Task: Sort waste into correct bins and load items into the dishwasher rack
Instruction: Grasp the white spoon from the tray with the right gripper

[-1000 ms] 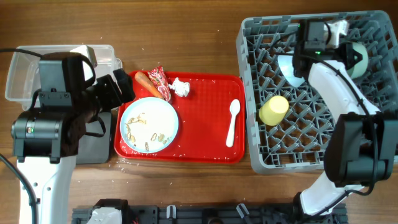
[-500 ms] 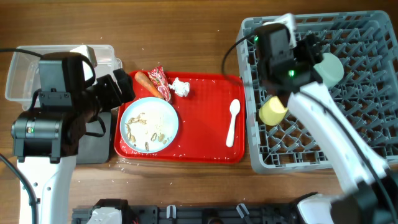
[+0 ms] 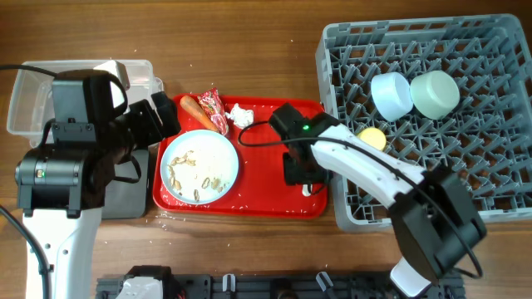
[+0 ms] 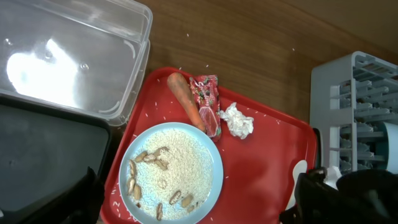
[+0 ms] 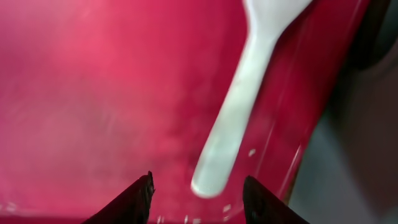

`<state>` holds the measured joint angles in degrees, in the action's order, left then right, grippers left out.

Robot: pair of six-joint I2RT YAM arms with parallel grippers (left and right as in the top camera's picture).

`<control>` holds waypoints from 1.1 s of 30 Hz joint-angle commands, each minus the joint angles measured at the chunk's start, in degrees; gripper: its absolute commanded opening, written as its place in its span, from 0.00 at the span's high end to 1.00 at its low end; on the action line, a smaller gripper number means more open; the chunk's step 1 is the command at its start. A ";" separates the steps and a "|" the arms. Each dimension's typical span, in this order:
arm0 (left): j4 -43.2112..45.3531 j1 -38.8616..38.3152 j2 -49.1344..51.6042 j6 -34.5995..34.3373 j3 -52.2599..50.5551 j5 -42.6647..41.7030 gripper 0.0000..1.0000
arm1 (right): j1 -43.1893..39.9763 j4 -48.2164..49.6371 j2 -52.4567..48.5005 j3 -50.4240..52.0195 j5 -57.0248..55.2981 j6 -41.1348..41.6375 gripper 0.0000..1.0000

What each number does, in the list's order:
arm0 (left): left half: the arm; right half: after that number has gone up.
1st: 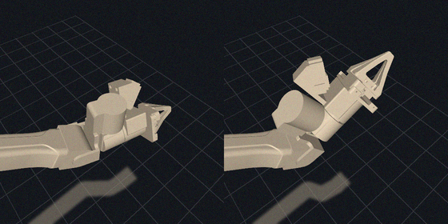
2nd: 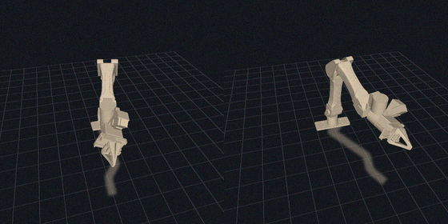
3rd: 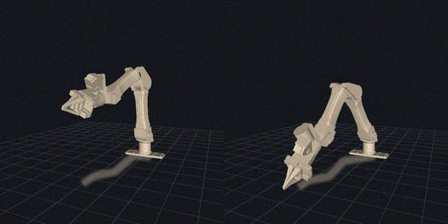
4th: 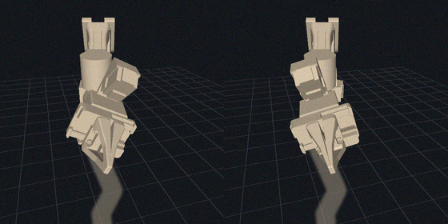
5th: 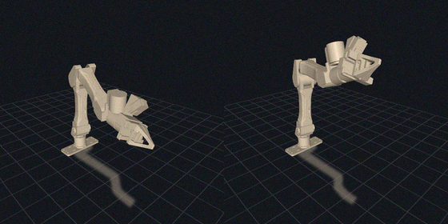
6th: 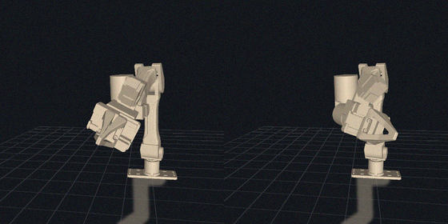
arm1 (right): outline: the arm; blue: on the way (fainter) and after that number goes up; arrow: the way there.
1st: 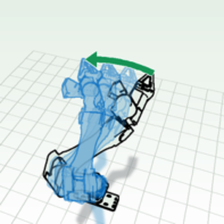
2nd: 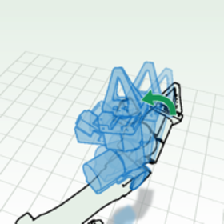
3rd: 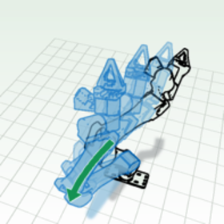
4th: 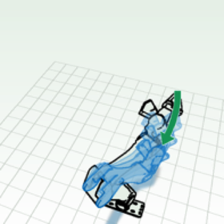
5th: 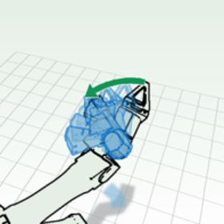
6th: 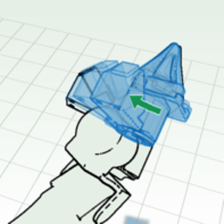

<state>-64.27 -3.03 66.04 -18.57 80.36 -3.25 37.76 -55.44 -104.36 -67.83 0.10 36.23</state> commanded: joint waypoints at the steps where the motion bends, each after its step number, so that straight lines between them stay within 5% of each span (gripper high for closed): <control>1: 0.13 0.31 -0.24 0.11 0.76 0.33 0.00 | -1.36 0.39 -3.54 -0.07 -2.23 2.75 0.50; 8: 0.13 0.31 -0.24 0.11 0.76 0.33 0.00 | -4.63 5.60 -5.70 -0.09 -2.27 -1.75 0.53; 11: 0.13 0.31 -0.24 0.11 0.76 0.33 0.00 | -7.10 8.09 -5.70 -0.09 -1.53 -5.11 0.78; 19: 0.13 0.31 -0.24 0.11 0.76 0.33 0.00 | -7.23 1.27 4.28 -11.39 7.96 -12.09 0.96; 26: 0.13 0.31 -0.24 0.11 0.76 0.33 0.00 | -13.09 3.15 19.87 -12.46 -11.98 -19.91 0.96; 33: 0.13 0.31 -0.24 0.11 0.76 0.33 0.00 | -18.78 10.01 9.44 -10.40 -16.52 -34.71 0.96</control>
<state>-64.29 -3.03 66.04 -18.57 80.36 -3.25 19.55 -45.76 -89.49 -79.75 -11.49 7.44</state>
